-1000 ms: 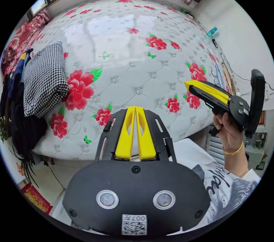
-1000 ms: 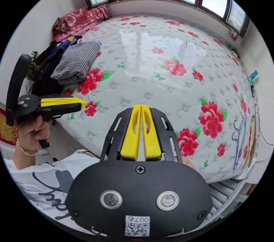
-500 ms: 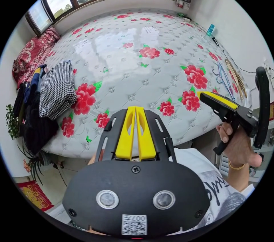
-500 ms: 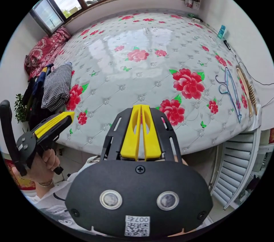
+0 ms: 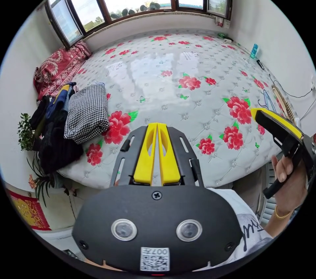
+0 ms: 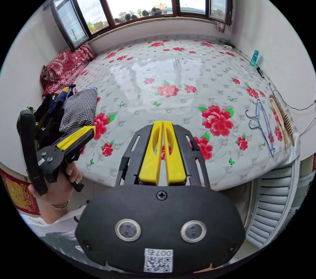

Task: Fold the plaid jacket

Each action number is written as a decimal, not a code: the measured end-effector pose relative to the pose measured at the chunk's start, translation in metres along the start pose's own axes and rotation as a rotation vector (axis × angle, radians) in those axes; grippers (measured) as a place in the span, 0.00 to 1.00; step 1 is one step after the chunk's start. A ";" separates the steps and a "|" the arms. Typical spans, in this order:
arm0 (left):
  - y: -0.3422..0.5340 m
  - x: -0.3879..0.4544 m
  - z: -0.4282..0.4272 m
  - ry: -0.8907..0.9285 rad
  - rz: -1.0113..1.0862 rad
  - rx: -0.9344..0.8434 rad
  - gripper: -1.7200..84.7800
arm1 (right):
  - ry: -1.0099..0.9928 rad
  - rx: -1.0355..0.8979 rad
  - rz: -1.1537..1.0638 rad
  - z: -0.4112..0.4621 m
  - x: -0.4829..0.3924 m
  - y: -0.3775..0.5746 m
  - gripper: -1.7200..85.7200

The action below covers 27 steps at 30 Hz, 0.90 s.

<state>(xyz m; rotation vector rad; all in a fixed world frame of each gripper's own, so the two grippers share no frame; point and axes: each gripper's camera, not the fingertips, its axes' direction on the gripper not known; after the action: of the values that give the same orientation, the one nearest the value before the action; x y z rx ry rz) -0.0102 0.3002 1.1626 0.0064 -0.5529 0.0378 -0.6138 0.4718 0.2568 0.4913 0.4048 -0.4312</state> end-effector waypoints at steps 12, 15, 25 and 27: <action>0.022 0.027 0.020 -0.074 -0.041 0.101 0.01 | 0.088 0.130 0.024 -0.002 -0.048 -0.001 0.02; 0.027 0.035 0.030 -0.059 -0.030 0.099 0.01 | 0.075 0.110 0.035 0.004 -0.049 -0.003 0.02; 0.039 0.053 0.059 -0.060 -0.045 0.142 0.01 | 0.150 0.065 -0.003 0.020 -0.056 -0.009 0.02; 0.040 0.055 0.063 -0.063 -0.049 0.145 0.01 | 0.137 0.057 0.005 0.022 -0.054 -0.012 0.02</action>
<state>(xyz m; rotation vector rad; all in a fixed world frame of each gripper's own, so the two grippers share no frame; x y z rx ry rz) 0.0023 0.3407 1.2451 0.1627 -0.6117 0.0295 -0.6588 0.4671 0.2955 0.5789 0.5249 -0.4065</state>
